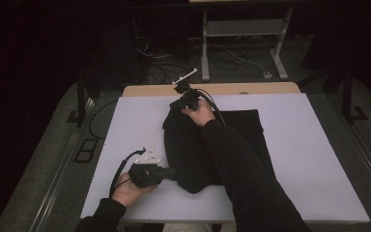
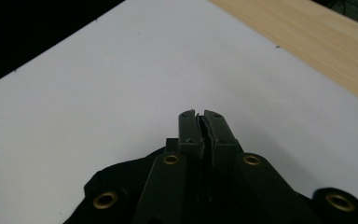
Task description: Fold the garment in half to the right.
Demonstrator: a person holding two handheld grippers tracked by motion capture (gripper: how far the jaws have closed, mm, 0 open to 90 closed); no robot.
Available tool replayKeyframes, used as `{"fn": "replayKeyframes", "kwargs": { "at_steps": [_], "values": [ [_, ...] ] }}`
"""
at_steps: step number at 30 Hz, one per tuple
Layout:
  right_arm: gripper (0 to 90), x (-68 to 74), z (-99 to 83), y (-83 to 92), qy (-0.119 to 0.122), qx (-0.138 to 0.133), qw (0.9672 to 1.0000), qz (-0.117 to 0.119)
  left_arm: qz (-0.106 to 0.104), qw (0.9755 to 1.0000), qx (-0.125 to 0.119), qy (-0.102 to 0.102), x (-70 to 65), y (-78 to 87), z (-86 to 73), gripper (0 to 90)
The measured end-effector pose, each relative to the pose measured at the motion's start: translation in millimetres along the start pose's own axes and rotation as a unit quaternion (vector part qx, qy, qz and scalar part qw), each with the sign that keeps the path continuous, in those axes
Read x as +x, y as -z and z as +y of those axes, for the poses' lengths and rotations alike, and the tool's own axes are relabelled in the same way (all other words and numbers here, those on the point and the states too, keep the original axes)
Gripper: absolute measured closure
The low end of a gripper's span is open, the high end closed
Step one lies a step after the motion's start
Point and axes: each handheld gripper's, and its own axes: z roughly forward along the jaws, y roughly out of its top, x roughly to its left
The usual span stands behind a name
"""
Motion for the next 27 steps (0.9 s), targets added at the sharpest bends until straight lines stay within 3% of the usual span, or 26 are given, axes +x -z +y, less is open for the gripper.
{"fn": "replayKeyframes", "kwargs": {
  "at_steps": [8, 27],
  "values": [
    [85.3, -11.0, -2.9, 20.6, -0.012, -0.018, 0.9998, -0.002, 0.003, 0.9998, -0.016, -0.007, -0.7, 7.3, 13.3, 84.5],
    [85.4, -21.0, -4.0, 55.6, -0.008, -0.04, 0.9991, -0.014, -0.012, 0.9991, -0.015, -0.037, -10.2, 2.4, 40.0, 84.6]
  ]
}}
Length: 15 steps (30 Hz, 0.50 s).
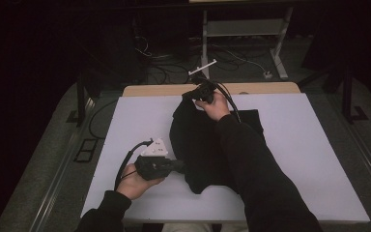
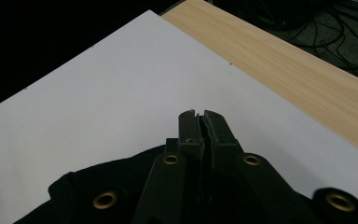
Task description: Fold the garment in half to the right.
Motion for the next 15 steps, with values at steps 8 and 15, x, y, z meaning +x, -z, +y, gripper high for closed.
{"fn": "replayKeyframes", "kwargs": {
  "at_steps": [8, 15],
  "values": [
    [85.4, -6.0, -2.0, 15.0, -0.007, -0.012, 0.9999, -0.005, -0.006, 0.9999, -0.007, -0.005, -3.6, -5.1, 10.8, 84.6],
    [85.3, -13.2, -5.5, 28.1, -0.01, -0.021, 0.9997, -0.01, -0.014, 0.9998, -0.007, -0.011, -8.3, -10.9, 17.6, 84.5]
  ]
}}
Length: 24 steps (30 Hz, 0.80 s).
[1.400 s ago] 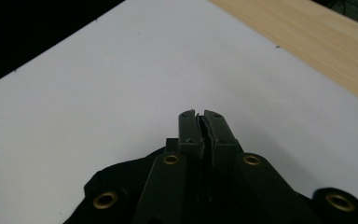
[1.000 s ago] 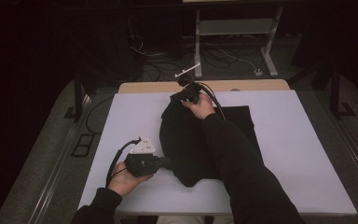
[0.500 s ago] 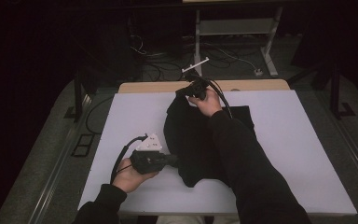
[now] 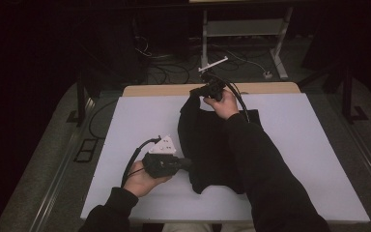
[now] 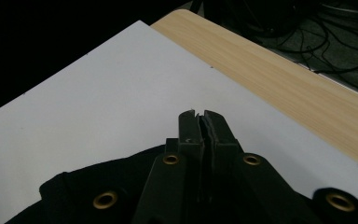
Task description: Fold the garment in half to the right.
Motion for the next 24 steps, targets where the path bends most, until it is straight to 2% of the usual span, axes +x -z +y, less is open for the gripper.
{"fn": "replayKeyframes", "kwargs": {
  "at_steps": [12, 24],
  "values": [
    [85.3, -11.9, -9.1, 17.2, -0.013, -0.011, 0.9998, -0.009, -0.013, 0.9998, -0.008, -0.014, -5.7, -8.1, 15.0, 84.5],
    [85.3, -23.9, -17.2, 36.6, -0.02, -0.018, 0.9995, -0.02, -0.027, 0.9992, -0.013, -0.026, -12.1, -23.3, 31.3, 84.4]
  ]
}}
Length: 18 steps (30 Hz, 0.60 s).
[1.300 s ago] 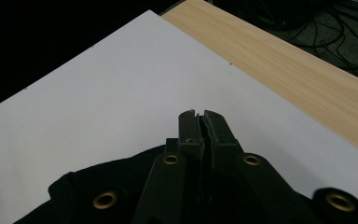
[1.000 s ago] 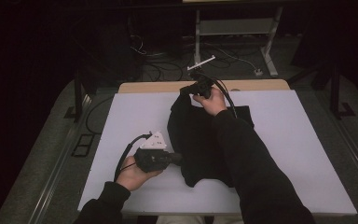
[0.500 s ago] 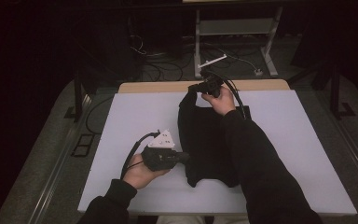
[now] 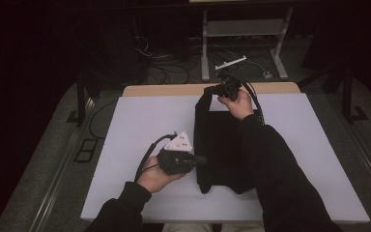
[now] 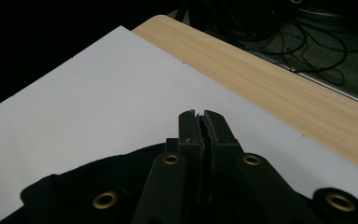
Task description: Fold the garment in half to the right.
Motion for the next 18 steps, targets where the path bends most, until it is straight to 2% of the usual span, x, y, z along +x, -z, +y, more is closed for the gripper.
{"fn": "replayKeyframes", "kwargs": {
  "at_steps": [18],
  "values": [
    [85.3, -19.9, -16.9, 18.6, -0.018, -0.008, 0.9998, -0.01, -0.018, 0.9997, 0.002, -0.017, -6.3, -23.6, 15.2, 84.4]
  ]
}}
